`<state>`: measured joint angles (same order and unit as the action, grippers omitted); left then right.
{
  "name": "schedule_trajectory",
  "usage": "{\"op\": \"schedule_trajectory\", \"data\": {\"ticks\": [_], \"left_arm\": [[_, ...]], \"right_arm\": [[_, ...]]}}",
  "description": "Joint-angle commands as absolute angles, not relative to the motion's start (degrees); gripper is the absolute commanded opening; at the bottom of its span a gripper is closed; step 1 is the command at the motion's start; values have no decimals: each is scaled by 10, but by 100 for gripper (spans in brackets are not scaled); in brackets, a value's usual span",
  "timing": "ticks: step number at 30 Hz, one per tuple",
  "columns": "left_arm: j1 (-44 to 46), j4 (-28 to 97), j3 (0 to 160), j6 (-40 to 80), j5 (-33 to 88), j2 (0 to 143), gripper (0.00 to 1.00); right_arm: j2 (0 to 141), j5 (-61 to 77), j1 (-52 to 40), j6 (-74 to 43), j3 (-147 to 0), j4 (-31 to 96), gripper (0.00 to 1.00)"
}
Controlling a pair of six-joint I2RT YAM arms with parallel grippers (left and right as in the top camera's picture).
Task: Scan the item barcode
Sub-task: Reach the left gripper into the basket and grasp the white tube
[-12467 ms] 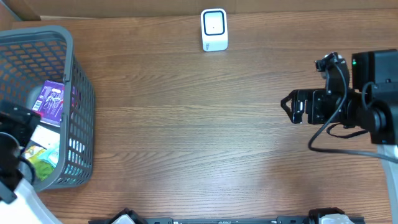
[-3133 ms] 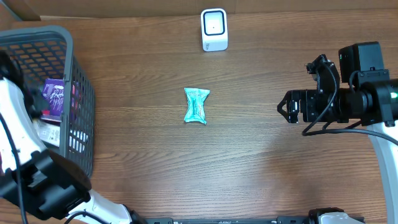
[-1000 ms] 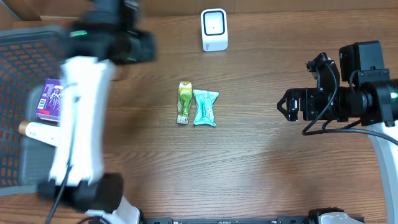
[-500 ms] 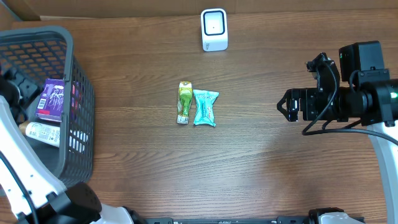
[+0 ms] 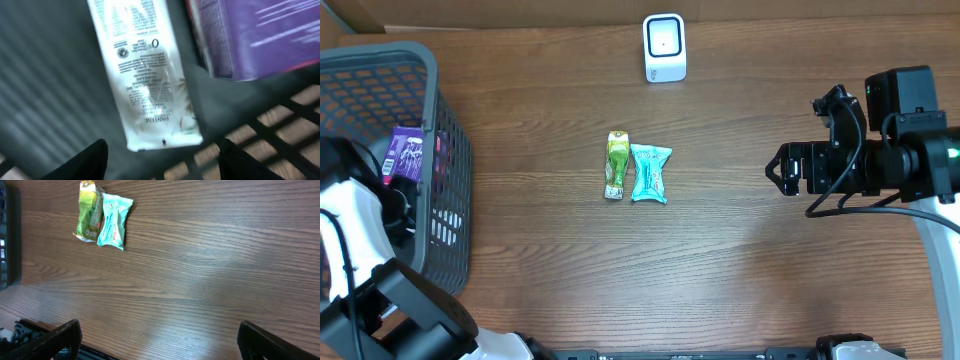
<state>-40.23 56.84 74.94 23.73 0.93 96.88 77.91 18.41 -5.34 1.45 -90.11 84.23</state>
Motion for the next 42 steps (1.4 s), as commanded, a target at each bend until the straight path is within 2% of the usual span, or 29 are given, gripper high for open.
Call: {"op": "schedule_trajectory", "data": {"ticks": [1,14,15,17,19,28,42], "left_arm": [[-399,506,688,255,15,966,63],[-397,348,551,262,-29,968,64],[-397,343,545,262,-32,968,62],[-397,336,536,262,-32,968,41],[-397,336,535,262,-32,968,4],[-397,367,573,250,-21,966,4],[-386,624,931,157,13,851,4]], "right_arm": [[775,181,-56,13,-910,841,100],[775,181,-56,13,-910,843,100],[775,181,-56,13,-910,843,100],[775,181,-56,13,-910,843,100],[775,181,-56,13,-910,843,100],[775,181,-56,13,-910,843,100],[775,181,-56,13,-910,832,100]]}}
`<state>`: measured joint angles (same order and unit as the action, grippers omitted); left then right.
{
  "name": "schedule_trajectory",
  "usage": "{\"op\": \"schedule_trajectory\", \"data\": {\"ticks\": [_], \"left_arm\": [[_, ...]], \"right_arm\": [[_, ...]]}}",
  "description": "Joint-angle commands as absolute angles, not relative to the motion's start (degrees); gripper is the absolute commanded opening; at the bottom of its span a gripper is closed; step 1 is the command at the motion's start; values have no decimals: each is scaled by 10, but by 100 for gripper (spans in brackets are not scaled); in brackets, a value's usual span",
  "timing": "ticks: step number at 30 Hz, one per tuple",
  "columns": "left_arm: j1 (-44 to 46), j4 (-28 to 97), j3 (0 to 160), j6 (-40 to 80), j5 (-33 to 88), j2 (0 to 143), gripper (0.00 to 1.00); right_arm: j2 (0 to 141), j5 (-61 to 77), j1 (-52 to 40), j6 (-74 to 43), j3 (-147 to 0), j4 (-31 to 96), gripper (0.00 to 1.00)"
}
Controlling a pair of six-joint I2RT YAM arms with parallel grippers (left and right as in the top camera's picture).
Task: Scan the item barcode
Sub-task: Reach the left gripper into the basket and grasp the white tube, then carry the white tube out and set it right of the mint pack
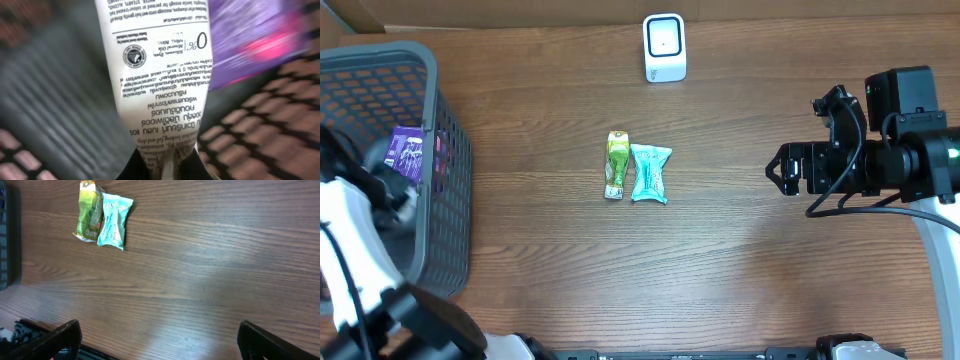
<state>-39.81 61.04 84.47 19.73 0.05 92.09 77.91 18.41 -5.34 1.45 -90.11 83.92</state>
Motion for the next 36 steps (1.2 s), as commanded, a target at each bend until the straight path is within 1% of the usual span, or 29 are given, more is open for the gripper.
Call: {"op": "schedule_trajectory", "data": {"ticks": [1,3,6,9,10,15,18,21,25,28,32,36], "left_arm": [[-380,633,955,149,17,840,4],[-360,648,1003,131,18,814,4],[-302,653,1043,89,38,773,4],[-220,663,1043,76,45,746,4],[-171,680,1042,76,45,745,4],[-8,707,1013,77,44,778,4],[86,686,970,91,44,819,4],[161,645,930,126,67,874,4],[235,574,901,188,113,962,4],[289,511,900,236,122,1048,4],[331,456,900,261,125,1121,4],[348,452,900,286,125,1173,4]], "right_arm": [[775,181,-56,13,-910,831,100],[775,181,-56,13,-910,828,100],[775,181,-56,13,-910,826,100],[775,181,-56,13,-910,820,100],[775,181,-56,13,-910,818,100],[775,181,-56,13,-910,818,100],[775,181,-56,13,-910,818,100],[775,181,-56,13,-910,820,100],[775,181,-56,13,-910,822,100],[775,181,-56,13,-910,824,100],[775,181,-56,13,-910,828,100],[775,181,-56,13,-910,836,100]]}}
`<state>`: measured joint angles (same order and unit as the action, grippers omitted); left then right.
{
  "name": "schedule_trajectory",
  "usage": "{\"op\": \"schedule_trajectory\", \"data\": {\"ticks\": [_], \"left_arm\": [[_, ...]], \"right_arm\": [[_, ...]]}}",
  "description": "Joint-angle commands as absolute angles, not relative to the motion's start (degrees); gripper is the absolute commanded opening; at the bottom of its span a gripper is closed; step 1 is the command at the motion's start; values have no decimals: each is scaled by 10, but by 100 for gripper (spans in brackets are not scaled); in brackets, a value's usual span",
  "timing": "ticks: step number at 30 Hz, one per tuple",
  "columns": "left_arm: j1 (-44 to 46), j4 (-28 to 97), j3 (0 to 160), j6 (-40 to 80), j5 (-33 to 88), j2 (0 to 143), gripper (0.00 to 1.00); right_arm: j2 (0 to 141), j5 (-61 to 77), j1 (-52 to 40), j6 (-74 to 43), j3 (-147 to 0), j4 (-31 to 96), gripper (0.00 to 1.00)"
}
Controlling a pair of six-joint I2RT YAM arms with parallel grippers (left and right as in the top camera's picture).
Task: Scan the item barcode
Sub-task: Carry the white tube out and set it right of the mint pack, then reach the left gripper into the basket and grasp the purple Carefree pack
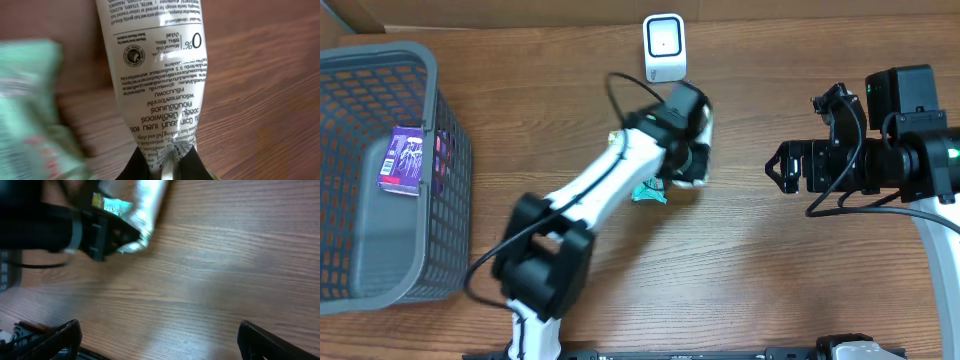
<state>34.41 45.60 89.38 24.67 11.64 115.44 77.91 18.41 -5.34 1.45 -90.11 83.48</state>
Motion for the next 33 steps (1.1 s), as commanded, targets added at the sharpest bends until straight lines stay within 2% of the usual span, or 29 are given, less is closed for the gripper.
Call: {"op": "schedule_trajectory", "data": {"ticks": [1,6,9,15,19,24,33], "left_arm": [[349,455,900,285,123,1182,5],[348,468,901,285,112,1195,36],[344,481,923,283,117,1184,47],[317,638,1108,206,53,1142,52],[256,755,1281,178,38,1100,57],[122,843,1407,178,-9,1044,66],[-176,930,1394,182,-33,1040,65]], "right_arm": [[775,181,-56,13,-910,837,100],[775,181,-56,13,-910,839,100],[775,181,-56,13,-910,839,100],[775,181,-56,13,-910,839,100],[775,181,-56,13,-910,839,100],[775,181,-56,13,-910,839,100],[775,181,-56,13,-910,839,100]]}}
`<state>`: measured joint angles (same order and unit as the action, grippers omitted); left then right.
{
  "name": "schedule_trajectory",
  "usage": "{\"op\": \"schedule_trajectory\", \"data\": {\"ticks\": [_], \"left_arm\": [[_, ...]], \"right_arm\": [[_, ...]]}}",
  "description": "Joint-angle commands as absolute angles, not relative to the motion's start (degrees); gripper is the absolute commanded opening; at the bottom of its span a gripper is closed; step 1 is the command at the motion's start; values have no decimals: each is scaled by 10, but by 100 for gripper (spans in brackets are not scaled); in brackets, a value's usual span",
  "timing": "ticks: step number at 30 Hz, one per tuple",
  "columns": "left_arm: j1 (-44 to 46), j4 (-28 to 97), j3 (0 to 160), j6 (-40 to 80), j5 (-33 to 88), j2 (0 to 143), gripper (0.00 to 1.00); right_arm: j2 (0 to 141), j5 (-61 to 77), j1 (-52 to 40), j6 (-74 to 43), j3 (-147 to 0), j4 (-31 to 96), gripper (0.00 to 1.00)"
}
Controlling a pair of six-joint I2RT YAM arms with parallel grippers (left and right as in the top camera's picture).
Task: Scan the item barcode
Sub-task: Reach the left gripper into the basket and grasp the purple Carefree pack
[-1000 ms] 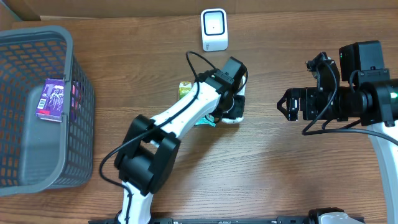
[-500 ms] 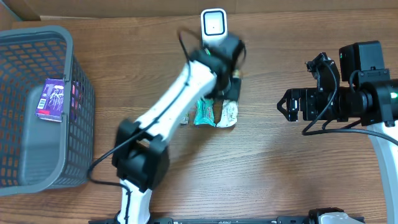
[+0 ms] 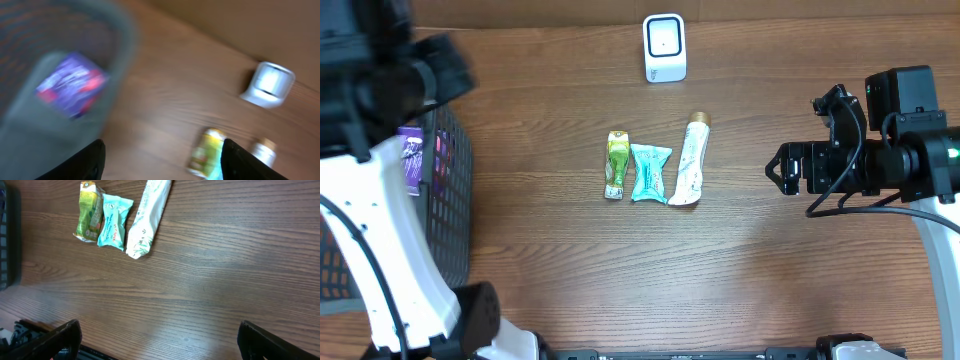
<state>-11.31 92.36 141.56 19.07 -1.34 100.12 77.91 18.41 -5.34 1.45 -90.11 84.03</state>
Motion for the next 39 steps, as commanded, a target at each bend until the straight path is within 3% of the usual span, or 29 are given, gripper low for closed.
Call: {"op": "schedule_trajectory", "data": {"ticks": [1,3,7,24,39], "left_arm": [[-207,930,1385,181,-32,1049,66],[-256,930,1367,170,-20,1071,72],[-295,927,1329,136,-3,1095,74],[-390,723,1053,189,18,1101,74],[-405,418,809,252,75,1103,76]], "right_arm": [[775,181,-56,13,-910,839,100],[775,181,-56,13,-910,839,100],[775,181,-56,13,-910,839,100],[775,181,-56,13,-910,841,100],[775,196,-56,13,-910,841,100]]}}
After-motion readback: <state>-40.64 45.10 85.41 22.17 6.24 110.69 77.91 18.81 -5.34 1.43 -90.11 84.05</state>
